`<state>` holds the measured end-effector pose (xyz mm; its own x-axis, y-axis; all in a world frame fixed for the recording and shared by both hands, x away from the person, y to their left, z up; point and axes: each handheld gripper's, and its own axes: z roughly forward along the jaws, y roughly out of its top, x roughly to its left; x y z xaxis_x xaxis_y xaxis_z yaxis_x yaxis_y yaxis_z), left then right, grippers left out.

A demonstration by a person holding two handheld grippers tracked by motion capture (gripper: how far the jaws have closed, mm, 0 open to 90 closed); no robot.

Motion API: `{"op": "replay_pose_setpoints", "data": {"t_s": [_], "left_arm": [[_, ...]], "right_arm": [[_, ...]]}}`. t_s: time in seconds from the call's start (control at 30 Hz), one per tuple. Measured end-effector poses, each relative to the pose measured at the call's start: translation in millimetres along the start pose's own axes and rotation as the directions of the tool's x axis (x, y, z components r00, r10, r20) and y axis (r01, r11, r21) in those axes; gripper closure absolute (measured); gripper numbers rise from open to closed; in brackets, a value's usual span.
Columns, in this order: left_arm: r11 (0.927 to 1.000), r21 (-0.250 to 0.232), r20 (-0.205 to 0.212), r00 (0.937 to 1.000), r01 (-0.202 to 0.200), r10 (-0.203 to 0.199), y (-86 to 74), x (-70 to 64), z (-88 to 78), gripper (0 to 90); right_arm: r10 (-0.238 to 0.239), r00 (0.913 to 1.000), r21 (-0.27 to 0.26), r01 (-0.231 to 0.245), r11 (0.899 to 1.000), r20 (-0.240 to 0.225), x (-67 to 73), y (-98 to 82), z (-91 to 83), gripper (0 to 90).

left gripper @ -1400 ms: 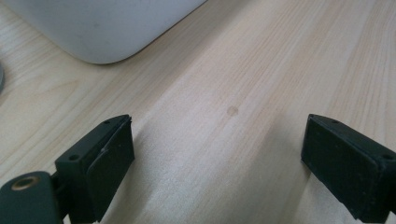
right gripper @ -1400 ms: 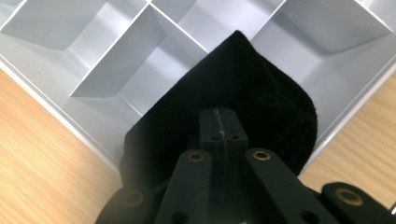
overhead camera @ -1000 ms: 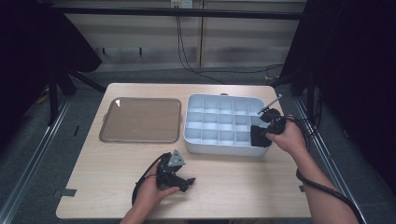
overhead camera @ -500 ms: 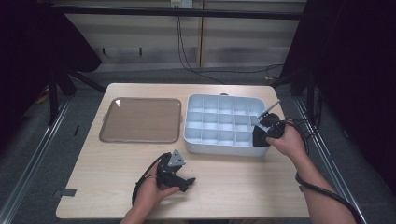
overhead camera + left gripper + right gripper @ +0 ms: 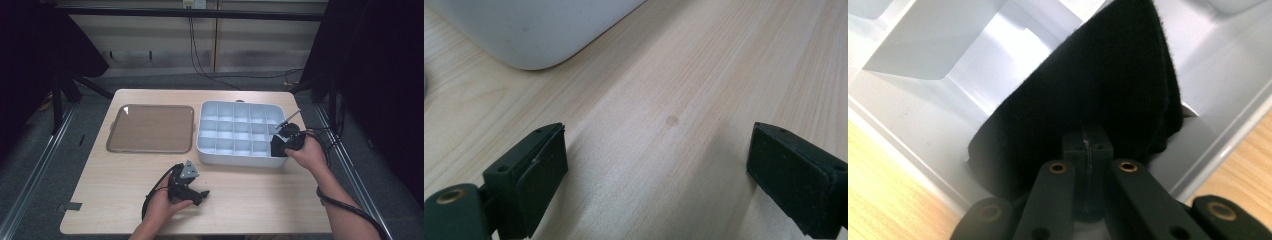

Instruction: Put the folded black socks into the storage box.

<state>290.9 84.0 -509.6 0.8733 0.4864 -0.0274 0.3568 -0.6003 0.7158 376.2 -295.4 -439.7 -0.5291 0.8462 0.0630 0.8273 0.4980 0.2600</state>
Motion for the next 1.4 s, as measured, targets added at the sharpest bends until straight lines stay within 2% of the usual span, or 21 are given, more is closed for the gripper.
{"op": "replay_pose_setpoints", "data": {"t_s": [0.37,0.57,1.4], "left_arm": [[1.0,0.0,0.0,1.0,0.0,0.0,0.0,0.0,0.0,8.9],[1.0,0.0,0.0,1.0,0.0,0.0,0.0,0.0,0.0,9.0],[1.0,0.0,0.0,1.0,0.0,0.0,0.0,0.0,0.0,9.0]], "right_arm": [[-0.004,0.9999,0.023,0.003,1.0,0.014,1.2,1.4,5.3,90.0],[-0.024,0.9992,0.045,0.023,0.999,0.03,3.0,2.8,9.1,90.0],[-0.031,0.9987,0.051,0.029,0.998,0.04,4.4,3.7,12.0,90.0]]}}
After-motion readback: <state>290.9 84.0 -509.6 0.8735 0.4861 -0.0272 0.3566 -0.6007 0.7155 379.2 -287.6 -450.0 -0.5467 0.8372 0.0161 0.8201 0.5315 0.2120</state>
